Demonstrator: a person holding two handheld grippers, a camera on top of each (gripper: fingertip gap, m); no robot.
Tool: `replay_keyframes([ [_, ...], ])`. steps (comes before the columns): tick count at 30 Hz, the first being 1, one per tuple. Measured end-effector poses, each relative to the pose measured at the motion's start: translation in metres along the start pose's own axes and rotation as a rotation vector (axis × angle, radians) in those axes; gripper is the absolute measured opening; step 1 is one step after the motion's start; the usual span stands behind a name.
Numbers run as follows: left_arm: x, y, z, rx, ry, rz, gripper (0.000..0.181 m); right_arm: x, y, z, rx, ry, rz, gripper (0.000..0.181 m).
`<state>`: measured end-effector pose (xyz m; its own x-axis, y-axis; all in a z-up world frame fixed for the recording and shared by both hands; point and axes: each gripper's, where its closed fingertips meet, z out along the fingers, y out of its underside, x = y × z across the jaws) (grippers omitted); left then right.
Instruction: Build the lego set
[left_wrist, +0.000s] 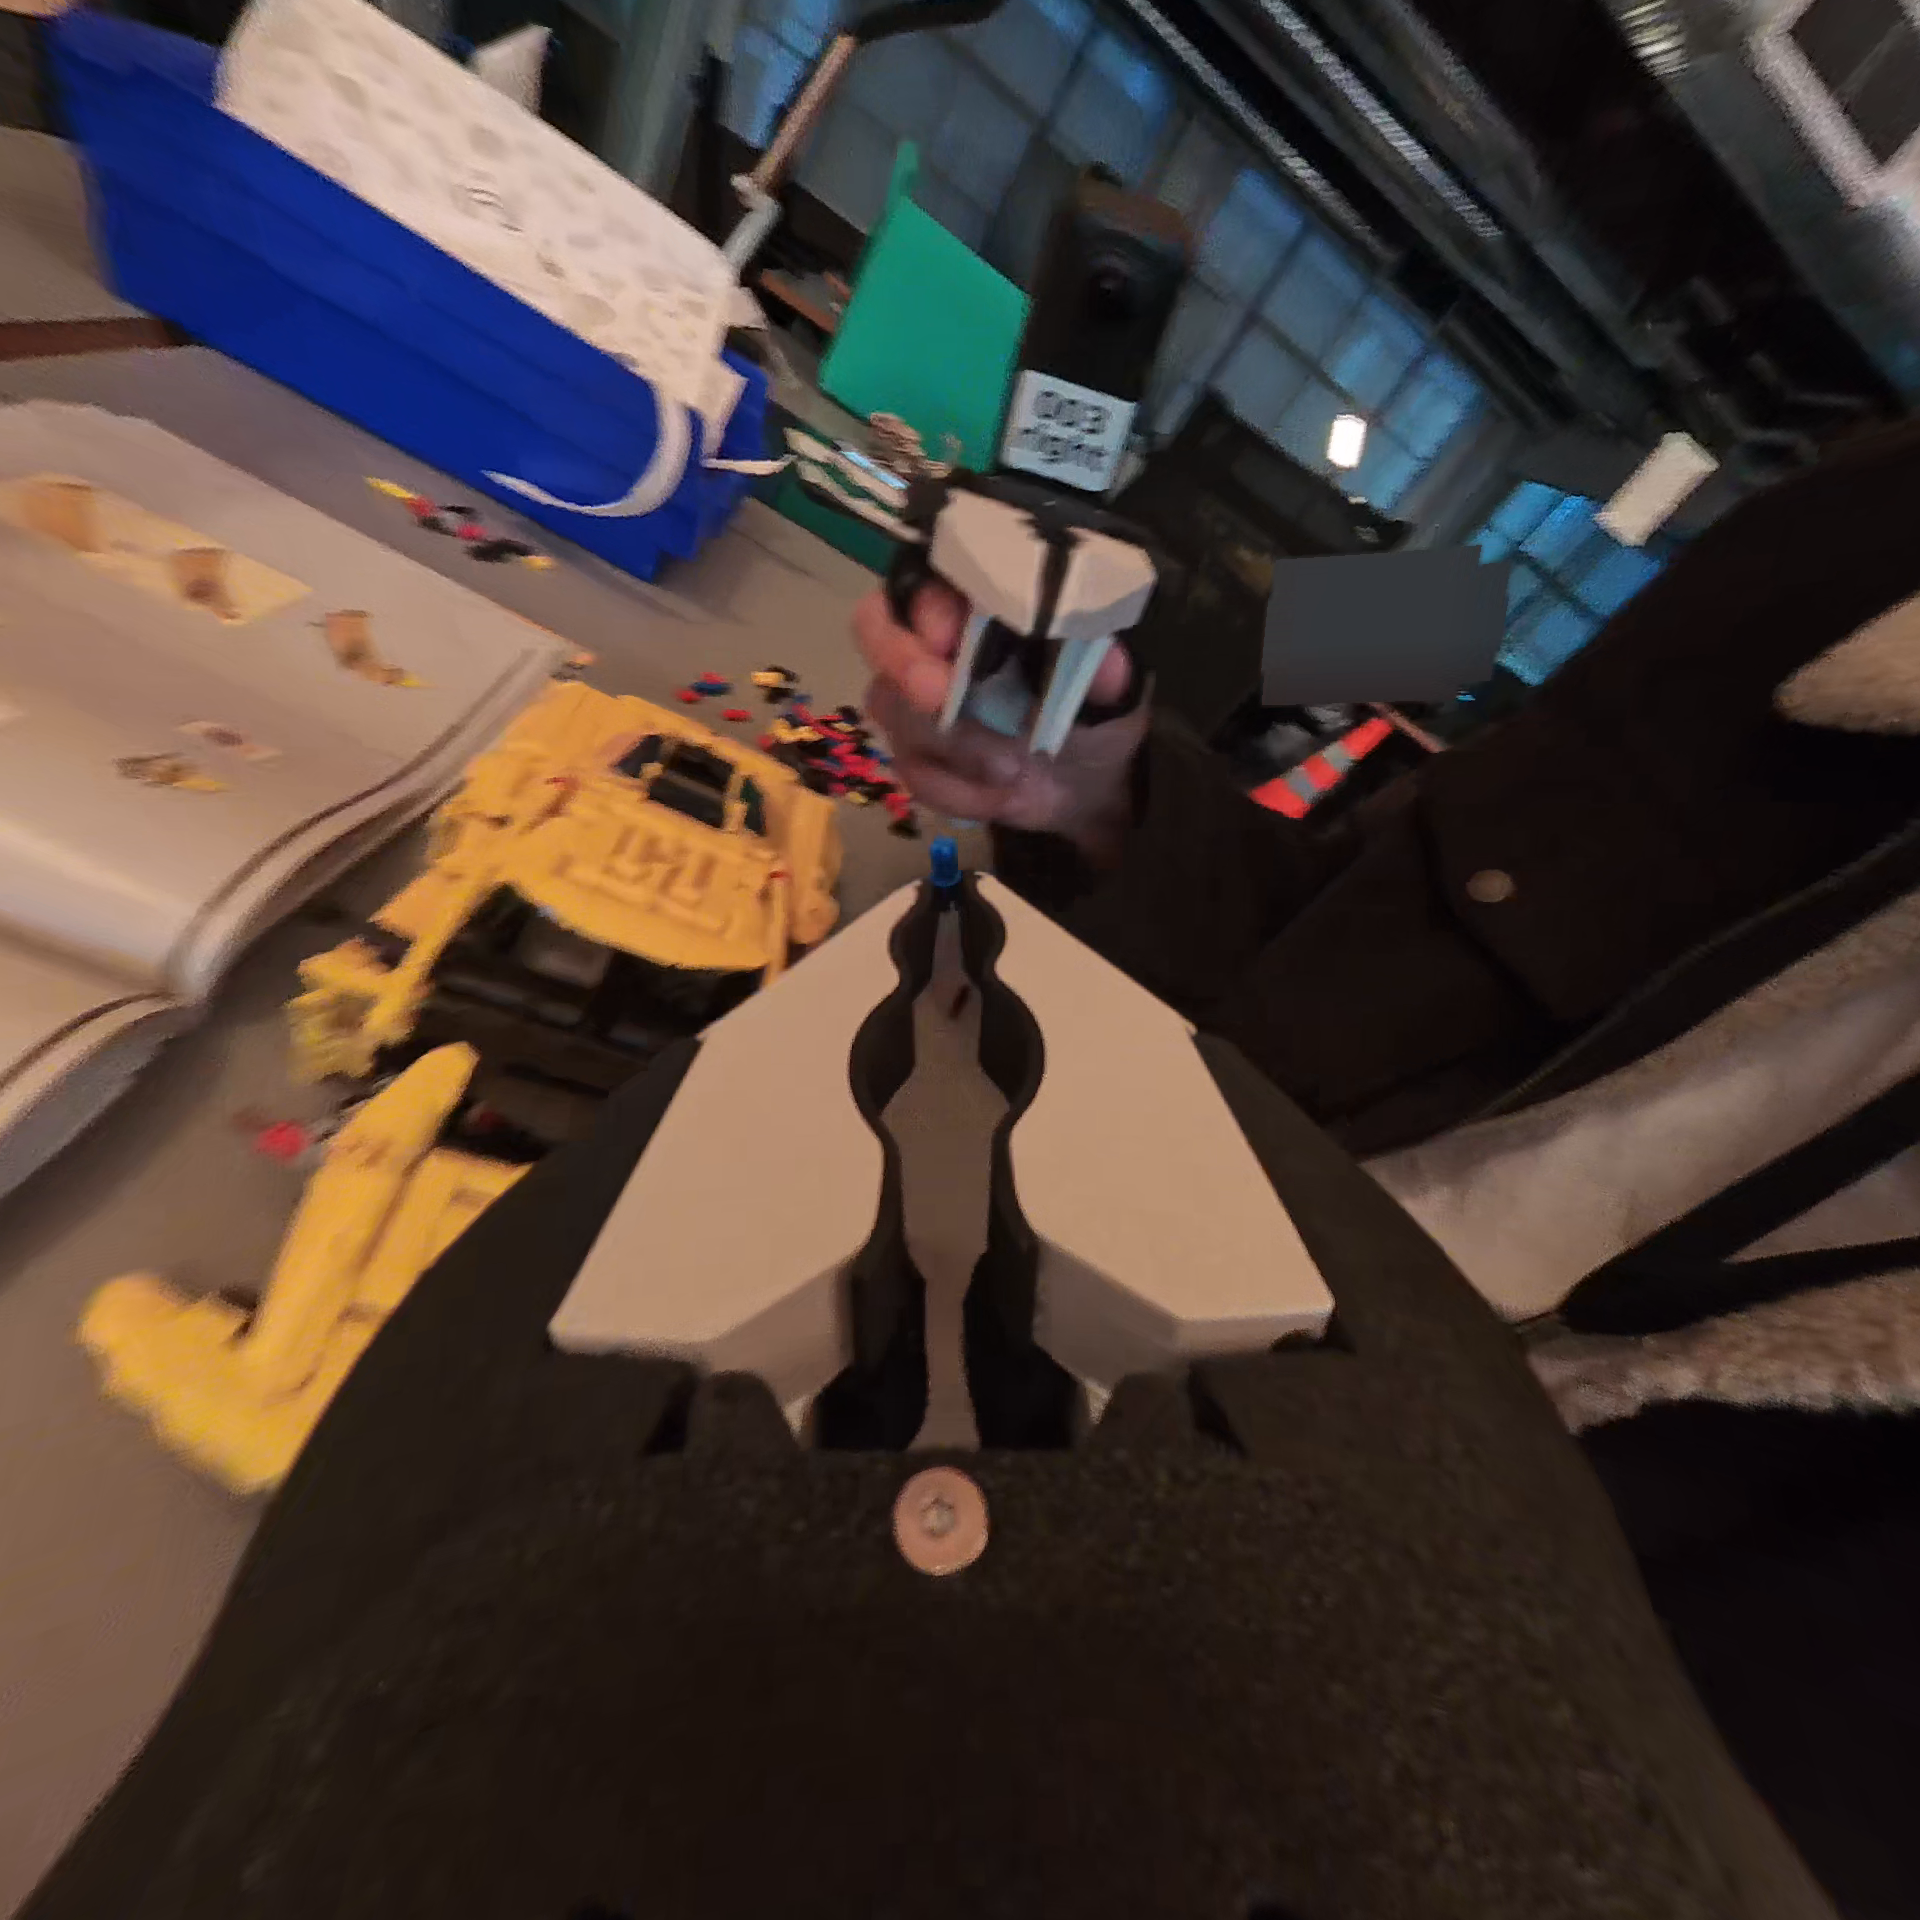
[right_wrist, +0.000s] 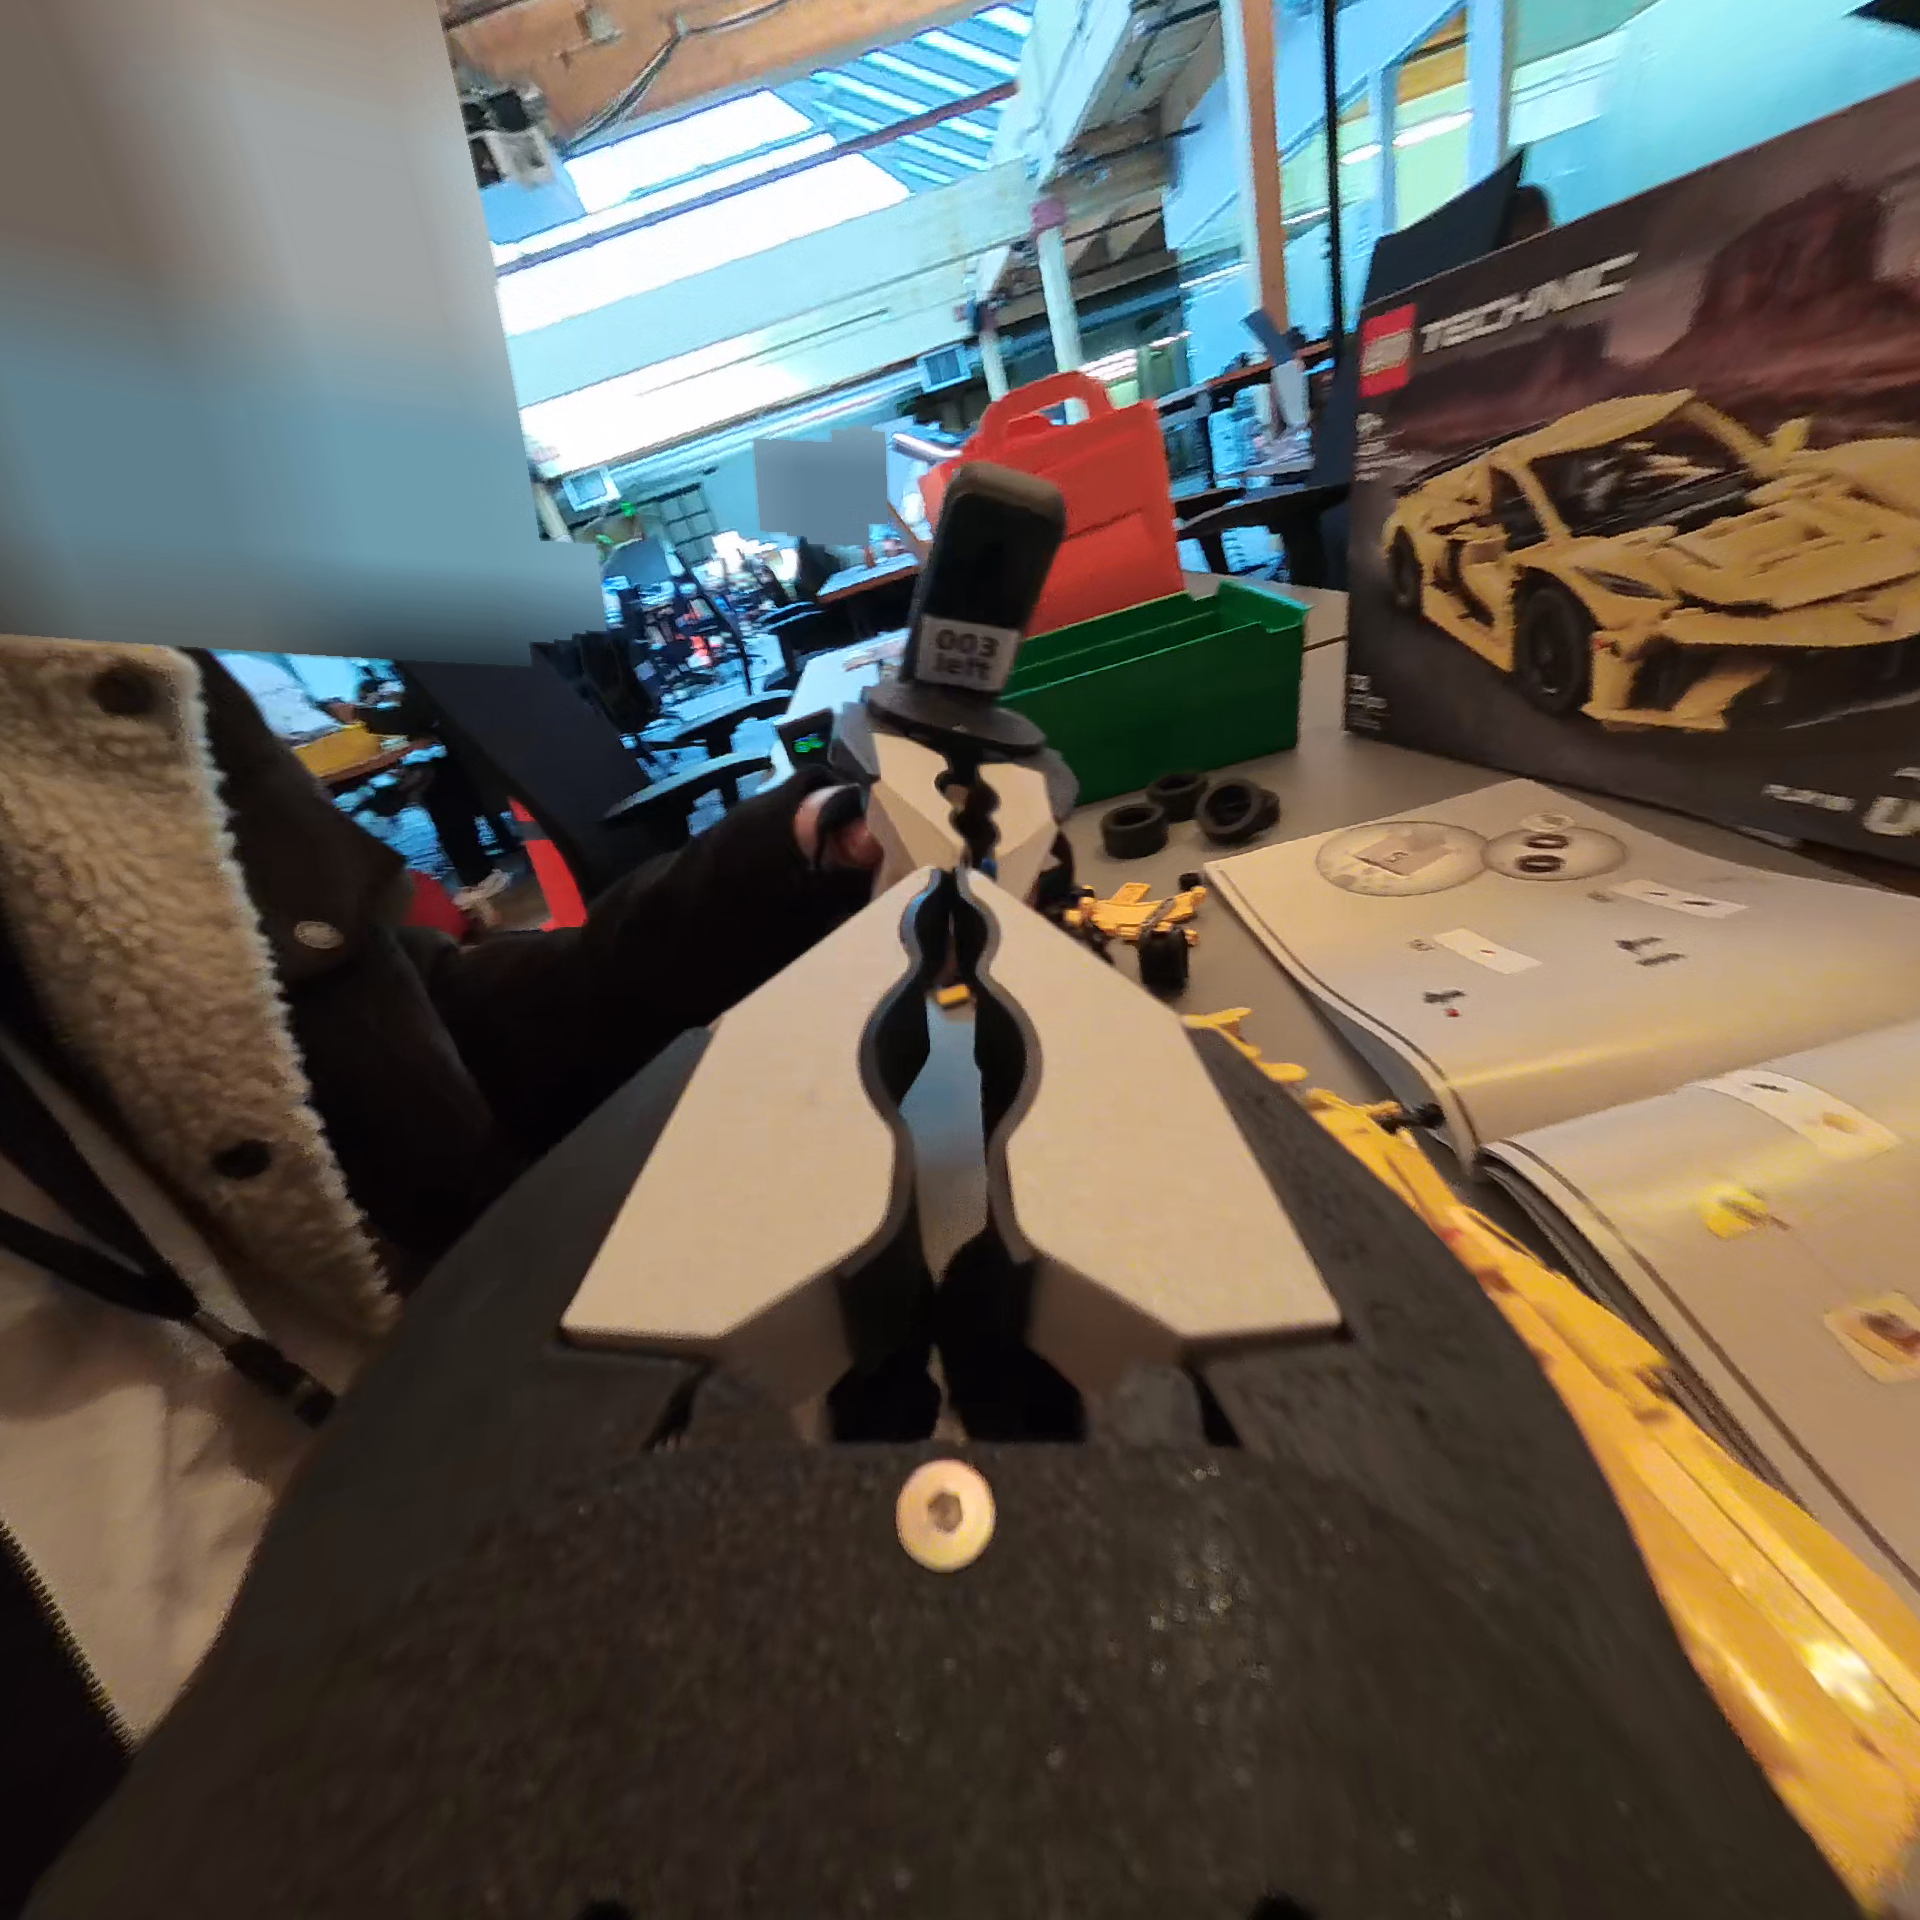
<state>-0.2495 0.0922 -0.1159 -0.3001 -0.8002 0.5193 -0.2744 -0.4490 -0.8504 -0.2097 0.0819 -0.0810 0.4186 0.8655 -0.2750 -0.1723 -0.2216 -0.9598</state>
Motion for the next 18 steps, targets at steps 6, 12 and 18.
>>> replay_keyframes([
  [6, -0.003, 0.013, -0.001, -0.072, -0.014, 0.017, 0.004, -0.006, 0.034, 0.001, -0.176, 0.091, -0.052, 0.016],
  [12, 0.008, 0.023, 0.018, -0.147, -0.016, 0.163, 0.004, -0.011, 0.041, 0.026, -0.164, 0.031, 0.124, 0.021],
  [18, 0.014, 0.023, 0.026, -0.158, -0.017, 0.226, 0.004, -0.013, 0.048, 0.032, -0.204, 0.041, 0.107, 0.01],
])
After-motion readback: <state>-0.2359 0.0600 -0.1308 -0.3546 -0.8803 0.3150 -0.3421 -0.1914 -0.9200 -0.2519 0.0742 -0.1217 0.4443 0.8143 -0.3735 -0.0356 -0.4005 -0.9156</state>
